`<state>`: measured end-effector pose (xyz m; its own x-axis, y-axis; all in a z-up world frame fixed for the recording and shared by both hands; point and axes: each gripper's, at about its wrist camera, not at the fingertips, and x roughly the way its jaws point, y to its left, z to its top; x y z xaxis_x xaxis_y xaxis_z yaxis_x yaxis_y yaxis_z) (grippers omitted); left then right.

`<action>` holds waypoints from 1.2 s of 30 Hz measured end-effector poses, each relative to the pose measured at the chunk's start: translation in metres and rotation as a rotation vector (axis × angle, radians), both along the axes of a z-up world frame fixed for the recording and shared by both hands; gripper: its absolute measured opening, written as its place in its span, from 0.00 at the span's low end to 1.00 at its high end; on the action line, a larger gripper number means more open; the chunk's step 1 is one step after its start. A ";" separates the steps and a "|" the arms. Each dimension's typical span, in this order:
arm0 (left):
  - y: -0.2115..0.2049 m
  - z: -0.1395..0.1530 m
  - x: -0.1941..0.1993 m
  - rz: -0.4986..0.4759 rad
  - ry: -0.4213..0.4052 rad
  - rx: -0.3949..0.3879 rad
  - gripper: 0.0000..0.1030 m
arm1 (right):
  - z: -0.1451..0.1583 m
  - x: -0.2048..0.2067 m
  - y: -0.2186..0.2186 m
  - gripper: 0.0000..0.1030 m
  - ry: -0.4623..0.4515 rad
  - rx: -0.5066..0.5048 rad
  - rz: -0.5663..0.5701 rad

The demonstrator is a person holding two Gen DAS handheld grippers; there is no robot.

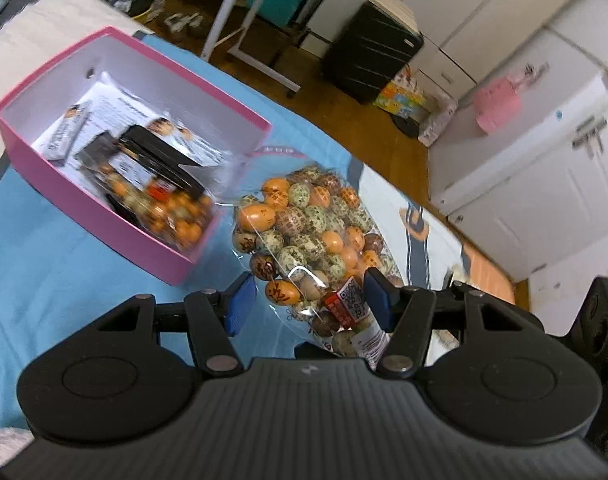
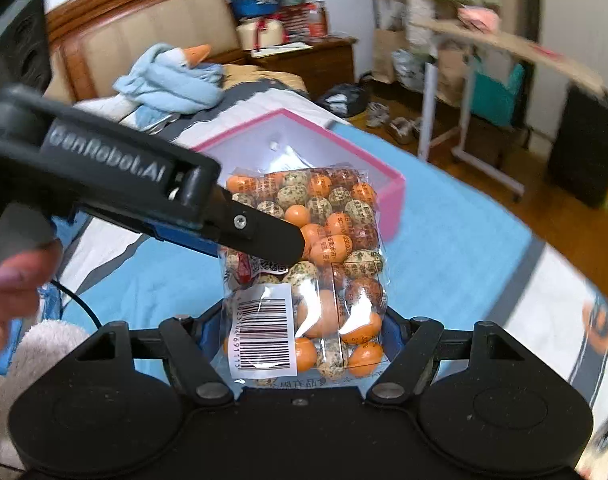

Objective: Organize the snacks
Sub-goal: 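Lift and carry the candy egg bag in the left tool over the box, then lower the candy egg bag into the box and open the left tool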

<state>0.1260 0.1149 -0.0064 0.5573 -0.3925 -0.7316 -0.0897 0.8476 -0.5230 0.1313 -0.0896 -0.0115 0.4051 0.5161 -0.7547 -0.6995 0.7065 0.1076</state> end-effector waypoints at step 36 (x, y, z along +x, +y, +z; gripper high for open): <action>0.126 -0.072 0.117 0.279 0.128 0.278 0.61 | -0.082 0.117 0.179 0.90 -0.067 -0.152 0.368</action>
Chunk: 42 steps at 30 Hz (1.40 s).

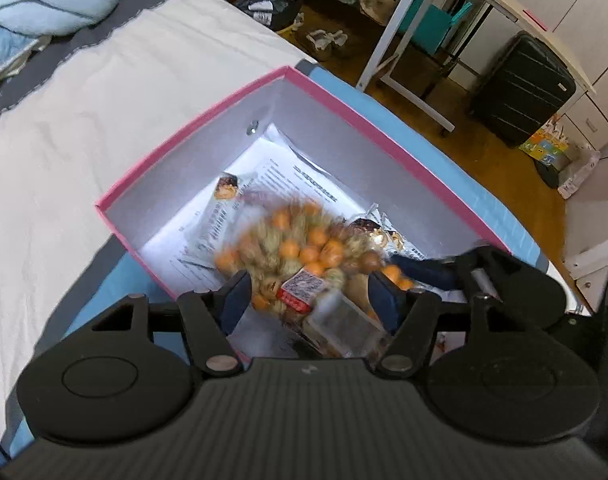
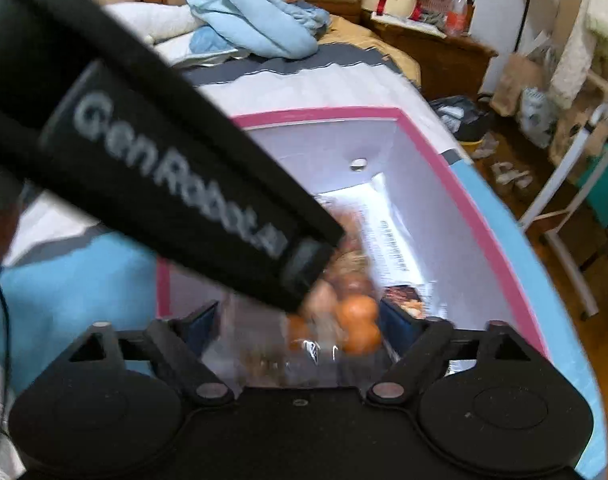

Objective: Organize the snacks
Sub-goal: 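Lower the candy egg bag into the box and open the left tool, then reach the left tool to the white noodle packet and grasp it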

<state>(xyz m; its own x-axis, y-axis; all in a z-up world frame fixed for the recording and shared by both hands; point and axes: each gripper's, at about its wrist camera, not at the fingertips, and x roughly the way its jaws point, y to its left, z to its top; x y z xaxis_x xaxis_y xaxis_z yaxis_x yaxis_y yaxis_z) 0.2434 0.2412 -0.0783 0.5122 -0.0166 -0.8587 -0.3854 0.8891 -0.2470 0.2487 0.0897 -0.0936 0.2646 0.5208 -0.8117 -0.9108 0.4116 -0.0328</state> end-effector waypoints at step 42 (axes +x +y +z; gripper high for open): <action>-0.194 0.093 -0.131 -0.610 -0.083 0.272 0.72 | 0.093 -0.128 -0.228 0.91 -0.005 0.115 -0.370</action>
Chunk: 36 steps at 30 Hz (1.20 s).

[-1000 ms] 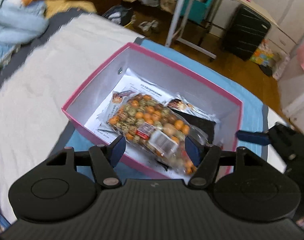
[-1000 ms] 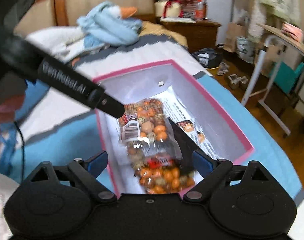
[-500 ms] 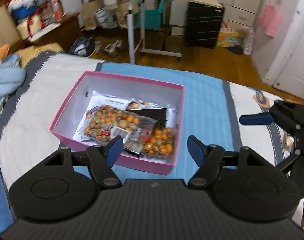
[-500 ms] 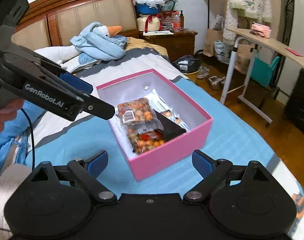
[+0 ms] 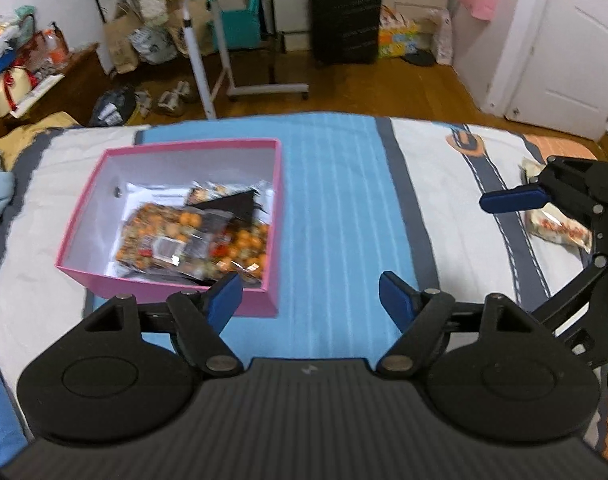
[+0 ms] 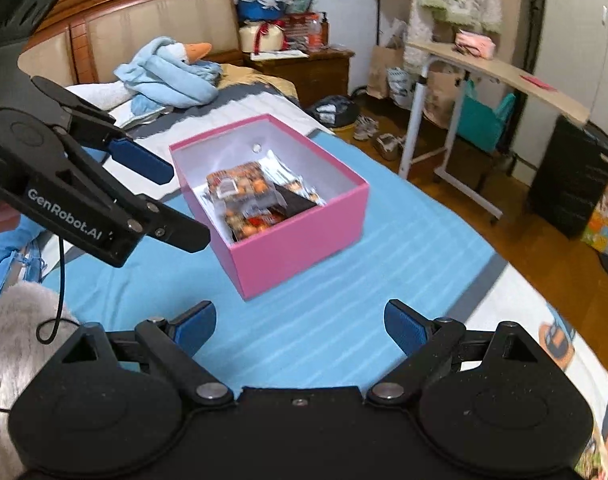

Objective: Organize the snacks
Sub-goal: 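Reach the left tool to the white noodle packet and grasp it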

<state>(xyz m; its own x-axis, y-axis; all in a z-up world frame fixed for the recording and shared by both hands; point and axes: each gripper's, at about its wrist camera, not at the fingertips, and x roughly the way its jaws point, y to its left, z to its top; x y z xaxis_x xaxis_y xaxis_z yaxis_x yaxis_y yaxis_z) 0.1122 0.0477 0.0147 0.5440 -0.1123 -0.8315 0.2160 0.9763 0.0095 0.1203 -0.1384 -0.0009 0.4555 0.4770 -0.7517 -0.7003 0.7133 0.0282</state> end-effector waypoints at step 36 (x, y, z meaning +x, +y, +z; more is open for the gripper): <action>-0.220 -0.112 0.073 -0.375 0.071 -0.123 0.91 | -0.066 -0.032 -0.225 0.94 -0.265 -0.083 -0.465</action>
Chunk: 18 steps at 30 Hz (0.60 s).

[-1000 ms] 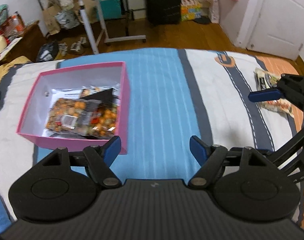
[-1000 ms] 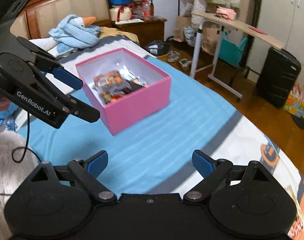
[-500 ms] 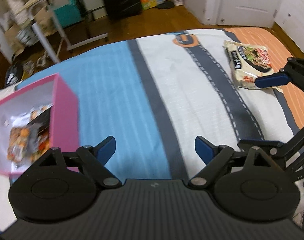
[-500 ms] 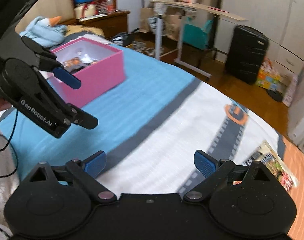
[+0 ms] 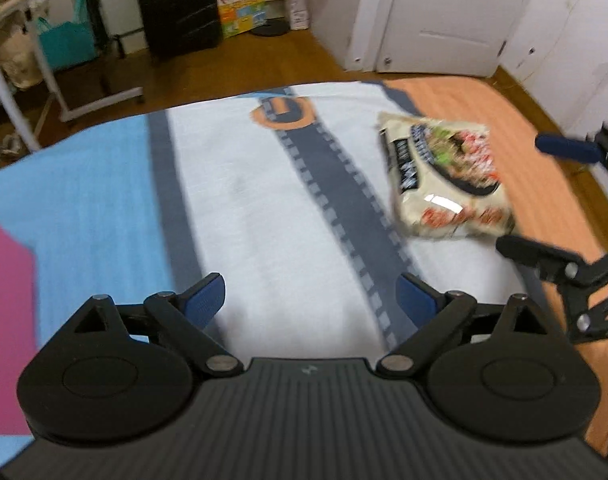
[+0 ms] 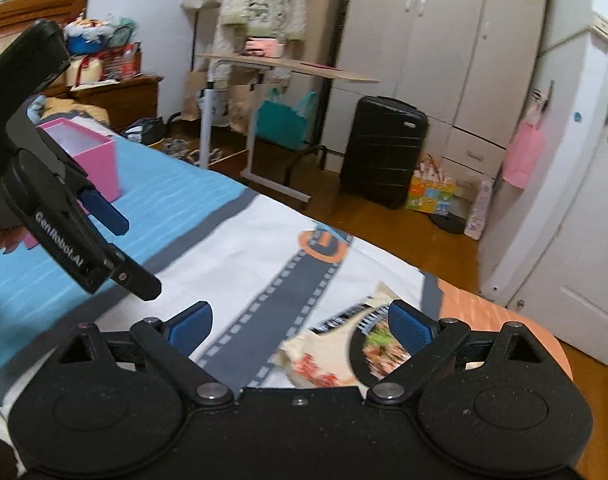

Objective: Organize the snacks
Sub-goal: 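Reach the left tool to the white noodle packet and grasp it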

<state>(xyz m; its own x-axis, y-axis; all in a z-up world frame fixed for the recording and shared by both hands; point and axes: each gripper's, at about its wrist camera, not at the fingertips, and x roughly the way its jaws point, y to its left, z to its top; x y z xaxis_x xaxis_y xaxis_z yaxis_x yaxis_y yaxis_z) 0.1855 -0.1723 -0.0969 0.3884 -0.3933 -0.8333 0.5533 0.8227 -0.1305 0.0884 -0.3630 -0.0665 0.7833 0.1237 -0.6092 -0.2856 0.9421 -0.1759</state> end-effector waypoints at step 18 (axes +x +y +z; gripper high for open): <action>-0.100 -0.059 0.078 -0.049 0.122 -0.278 0.88 | -0.095 0.023 -0.049 0.94 0.157 -0.081 -0.143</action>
<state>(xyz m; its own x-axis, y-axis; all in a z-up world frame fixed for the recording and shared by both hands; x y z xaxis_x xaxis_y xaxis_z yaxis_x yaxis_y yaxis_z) 0.2639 -0.2721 -0.1555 0.2670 -0.6288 -0.7303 0.5582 0.7186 -0.4147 0.1112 -0.4116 -0.1618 0.6839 -0.0359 -0.7287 -0.1800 0.9596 -0.2162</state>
